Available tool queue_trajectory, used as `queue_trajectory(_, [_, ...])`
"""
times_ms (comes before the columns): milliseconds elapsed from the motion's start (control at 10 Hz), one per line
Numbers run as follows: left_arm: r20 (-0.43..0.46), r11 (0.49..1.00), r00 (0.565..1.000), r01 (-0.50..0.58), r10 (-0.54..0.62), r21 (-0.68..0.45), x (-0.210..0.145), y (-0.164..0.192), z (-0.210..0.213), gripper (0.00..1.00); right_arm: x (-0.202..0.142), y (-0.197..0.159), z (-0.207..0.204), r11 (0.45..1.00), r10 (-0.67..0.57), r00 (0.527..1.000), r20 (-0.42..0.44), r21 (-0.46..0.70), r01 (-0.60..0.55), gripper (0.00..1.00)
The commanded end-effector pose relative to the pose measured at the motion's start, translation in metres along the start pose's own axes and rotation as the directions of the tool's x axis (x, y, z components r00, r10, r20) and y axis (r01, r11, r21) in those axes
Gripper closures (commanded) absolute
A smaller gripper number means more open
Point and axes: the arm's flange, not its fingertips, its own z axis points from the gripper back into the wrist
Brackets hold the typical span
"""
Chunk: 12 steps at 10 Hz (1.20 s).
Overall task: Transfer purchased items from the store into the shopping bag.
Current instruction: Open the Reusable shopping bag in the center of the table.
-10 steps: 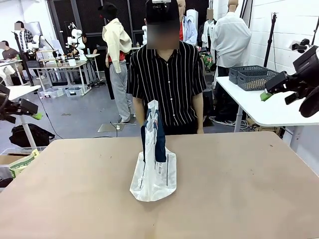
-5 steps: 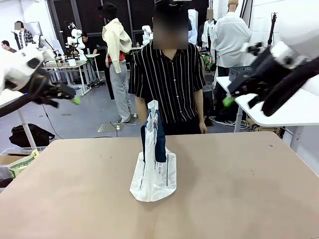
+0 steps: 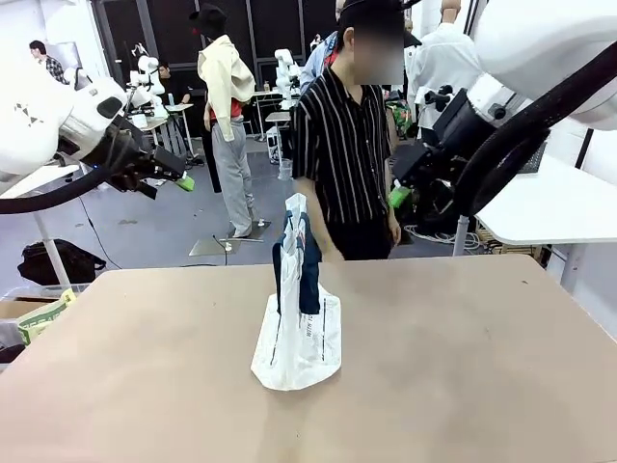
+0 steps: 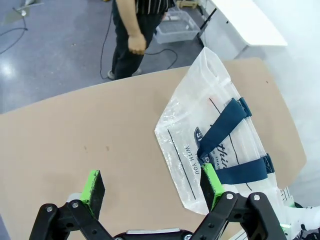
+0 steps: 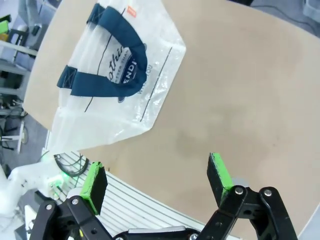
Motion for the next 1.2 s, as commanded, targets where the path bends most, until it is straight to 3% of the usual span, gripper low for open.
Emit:
queue_trajectory(0, [0.065,0.997,0.996,-0.061,0.064,-0.052,0.003,0.001,-0.002,0.00,0.002,0.006,-0.006,1.000,0.008,1.000,-0.012,0.008,-0.008,0.00])
queue_trajectory(100, [0.085,0.993,0.993,-0.072,0.079,-0.090,0.019,-0.004,-0.009,0.00,0.011,0.024,-0.020,1.000,0.025,0.999,-0.036,0.009,-0.025,0.00])
queue_trajectory(500, [-0.106,0.996,0.993,-0.053,0.045,-0.075,0.080,-0.037,-0.093,0.00,0.057,0.065,-0.080,0.999,0.014,0.992,-0.129,0.041,-0.008,0.00])
queue_trajectory(700, [-0.173,0.996,0.985,-0.042,0.027,-0.083,0.086,-0.056,-0.124,0.00,0.062,0.077,-0.099,0.997,0.002,0.982,-0.189,0.076,0.013,0.00])
queue_trajectory(900, [-0.163,0.987,0.987,-0.038,0.012,-0.158,0.090,-0.066,-0.139,0.00,0.069,0.083,-0.123,0.993,0.003,0.970,-0.244,0.114,0.025,0.00])
queue_trajectory(1100, [-0.212,0.987,0.977,-0.037,0.004,-0.154,0.088,-0.073,-0.155,0.00,0.069,0.095,-0.144,0.992,0.013,0.957,-0.289,0.126,0.024,0.00])
